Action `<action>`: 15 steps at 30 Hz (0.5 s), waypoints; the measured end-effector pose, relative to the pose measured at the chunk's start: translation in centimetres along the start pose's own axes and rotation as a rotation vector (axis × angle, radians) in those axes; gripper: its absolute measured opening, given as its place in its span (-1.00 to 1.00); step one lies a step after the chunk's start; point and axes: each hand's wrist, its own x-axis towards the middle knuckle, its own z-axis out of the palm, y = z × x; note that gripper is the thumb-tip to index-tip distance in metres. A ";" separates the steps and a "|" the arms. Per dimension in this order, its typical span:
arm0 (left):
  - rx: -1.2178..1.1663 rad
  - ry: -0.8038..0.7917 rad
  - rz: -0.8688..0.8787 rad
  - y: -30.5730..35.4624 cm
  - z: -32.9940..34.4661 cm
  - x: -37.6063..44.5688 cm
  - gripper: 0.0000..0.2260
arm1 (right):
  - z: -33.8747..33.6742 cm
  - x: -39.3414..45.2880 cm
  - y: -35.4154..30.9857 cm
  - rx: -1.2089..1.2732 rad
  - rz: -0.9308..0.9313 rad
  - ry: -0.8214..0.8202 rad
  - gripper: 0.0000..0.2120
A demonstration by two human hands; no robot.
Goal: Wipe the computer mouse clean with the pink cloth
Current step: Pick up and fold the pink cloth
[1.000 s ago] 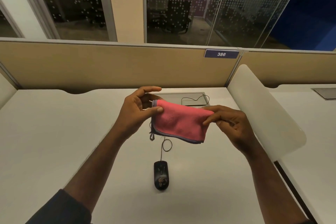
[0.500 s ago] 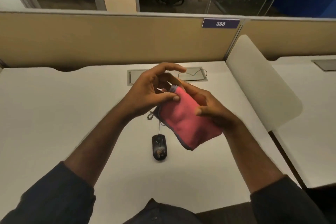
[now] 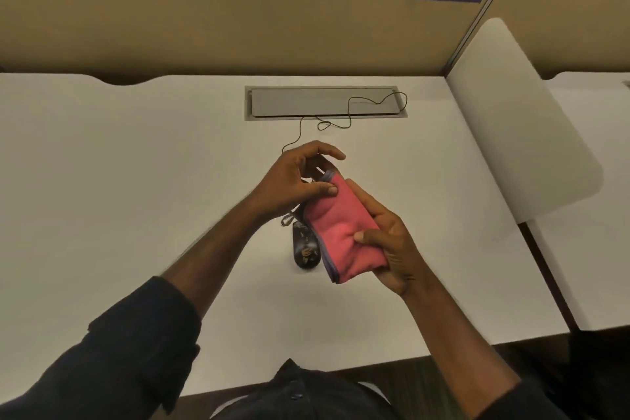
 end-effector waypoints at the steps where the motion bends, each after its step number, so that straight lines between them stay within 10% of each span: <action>1: -0.011 0.002 -0.010 -0.8 0.2 -0.1 -0.58 | -0.3 -0.1 0.4 0.008 0.019 0.024 -0.30; 15: -0.081 0.084 -0.118 -5.9 1.2 -1.9 -0.56 | -0.2 -0.4 3.3 0.134 0.205 0.118 -0.49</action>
